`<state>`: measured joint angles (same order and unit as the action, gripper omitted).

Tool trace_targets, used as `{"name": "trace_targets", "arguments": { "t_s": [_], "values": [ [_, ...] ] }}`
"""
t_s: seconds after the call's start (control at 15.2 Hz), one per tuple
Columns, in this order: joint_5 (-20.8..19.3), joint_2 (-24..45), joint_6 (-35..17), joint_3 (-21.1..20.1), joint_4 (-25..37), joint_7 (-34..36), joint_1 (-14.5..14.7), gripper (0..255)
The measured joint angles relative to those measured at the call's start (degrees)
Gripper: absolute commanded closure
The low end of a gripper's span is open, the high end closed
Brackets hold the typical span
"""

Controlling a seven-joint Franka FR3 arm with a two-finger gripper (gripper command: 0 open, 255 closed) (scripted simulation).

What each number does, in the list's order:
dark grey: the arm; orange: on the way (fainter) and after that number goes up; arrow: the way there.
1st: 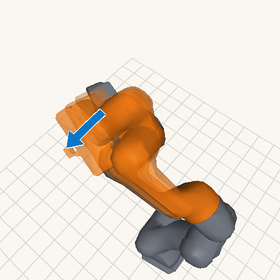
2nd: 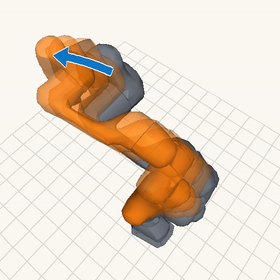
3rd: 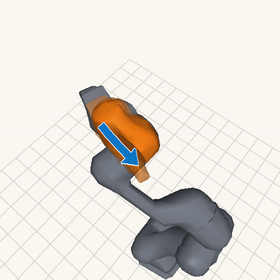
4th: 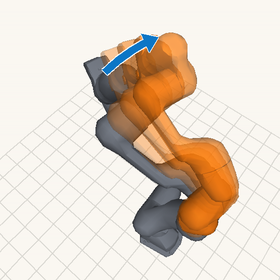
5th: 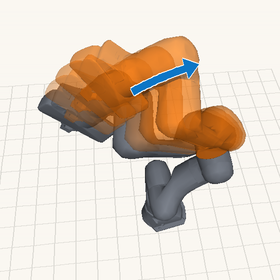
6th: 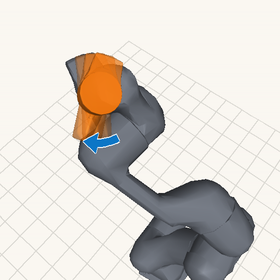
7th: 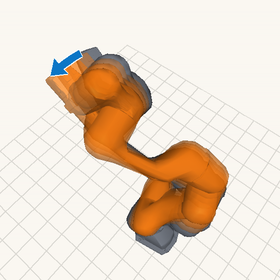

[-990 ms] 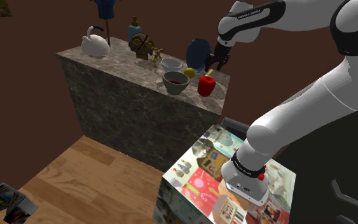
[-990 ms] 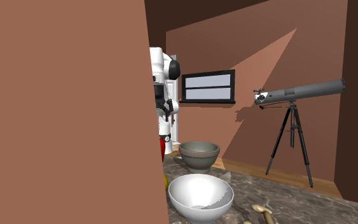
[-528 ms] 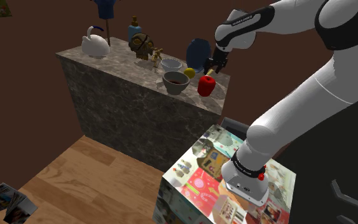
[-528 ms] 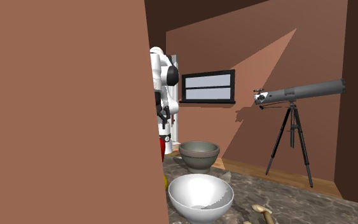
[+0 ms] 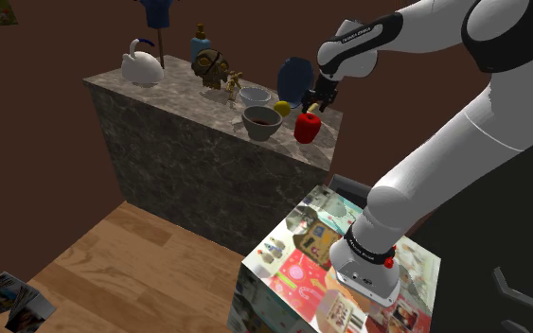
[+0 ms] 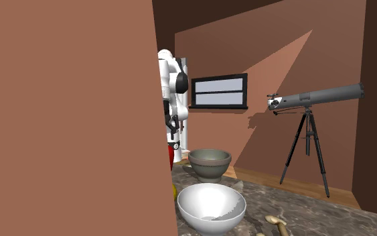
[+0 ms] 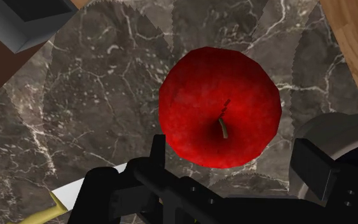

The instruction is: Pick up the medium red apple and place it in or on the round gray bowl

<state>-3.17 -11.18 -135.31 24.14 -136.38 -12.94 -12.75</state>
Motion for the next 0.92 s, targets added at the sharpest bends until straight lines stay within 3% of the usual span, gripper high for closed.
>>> {"name": "trace_targets", "arguments": {
  "t_s": [0.07, 0.92],
  "values": [
    [0.0, 0.0, 0.0, 0.0, 0.0, 0.0, 0.0, 255],
    [-0.4, -0.8, 1.8, -0.3, 1.0, 0.5, 0.0, 255]
  ]
}}
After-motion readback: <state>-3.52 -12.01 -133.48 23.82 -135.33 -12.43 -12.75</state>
